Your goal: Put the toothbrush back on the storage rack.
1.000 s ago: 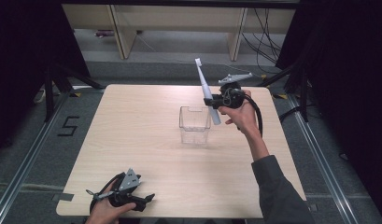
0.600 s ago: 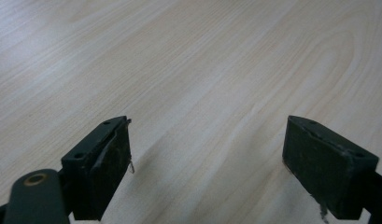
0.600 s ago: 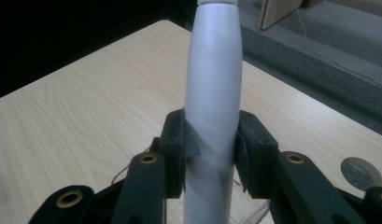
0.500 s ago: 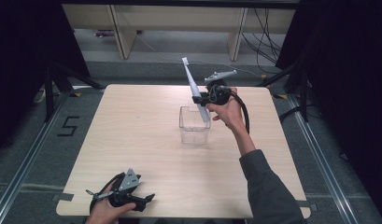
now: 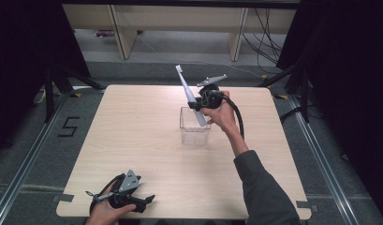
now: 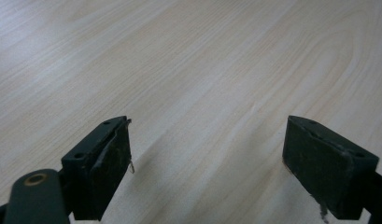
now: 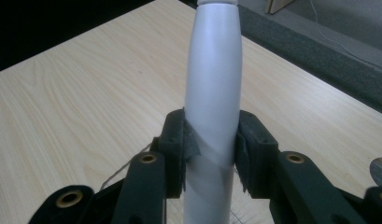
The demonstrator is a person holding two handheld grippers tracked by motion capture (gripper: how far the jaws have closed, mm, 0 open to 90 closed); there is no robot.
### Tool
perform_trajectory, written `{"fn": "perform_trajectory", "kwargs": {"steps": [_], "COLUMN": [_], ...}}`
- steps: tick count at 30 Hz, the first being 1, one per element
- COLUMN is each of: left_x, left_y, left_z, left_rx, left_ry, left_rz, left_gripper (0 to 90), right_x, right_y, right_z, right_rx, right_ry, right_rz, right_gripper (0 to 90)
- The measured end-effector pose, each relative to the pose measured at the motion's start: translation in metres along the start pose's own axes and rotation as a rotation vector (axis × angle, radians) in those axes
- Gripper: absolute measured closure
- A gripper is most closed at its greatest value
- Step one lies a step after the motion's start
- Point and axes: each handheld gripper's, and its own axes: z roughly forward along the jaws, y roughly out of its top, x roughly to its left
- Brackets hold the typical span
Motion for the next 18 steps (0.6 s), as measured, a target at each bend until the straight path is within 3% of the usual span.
{"fn": "perform_trajectory", "kwargs": {"steps": [2, 6, 8, 9, 16, 18], "left_x": [-0.001, -0.001, -0.001, -0.001, -0.001, -0.001], "left_y": [0.0, 0.0, 0.0, 0.0, 0.0, 0.0], "left_z": [0.0, 0.0, 0.0, 0.0, 0.0, 0.0], "left_rx": [-0.008, -0.002, -0.001, -0.001, -0.006, -0.007], "left_ry": [-0.001, 0.001, -0.001, -0.001, -0.004, -0.005], "left_rz": [-0.015, -0.002, -0.006, -0.006, -0.01, -0.015], "left_gripper": [15.0, 15.0, 15.0, 15.0, 15.0, 15.0], "right_x": [0.002, 0.005, 0.006, 0.007, 0.007, 0.009], "right_y": [-0.002, -0.007, -0.01, -0.01, -0.015, -0.017], "right_z": [0.006, 0.013, 0.019, 0.018, 0.029, 0.03], "right_rx": [0.001, 0.036, 0.043, 0.069, 0.113, 0.136], "right_ry": [0.006, 0.006, -0.004, 0.007, -0.003, 0.002], "right_rz": [0.011, 0.007, -0.028, -0.025, -0.048, -0.025], "right_gripper": [66.9, 66.9, 66.9, 66.9, 66.9, 66.9]}}
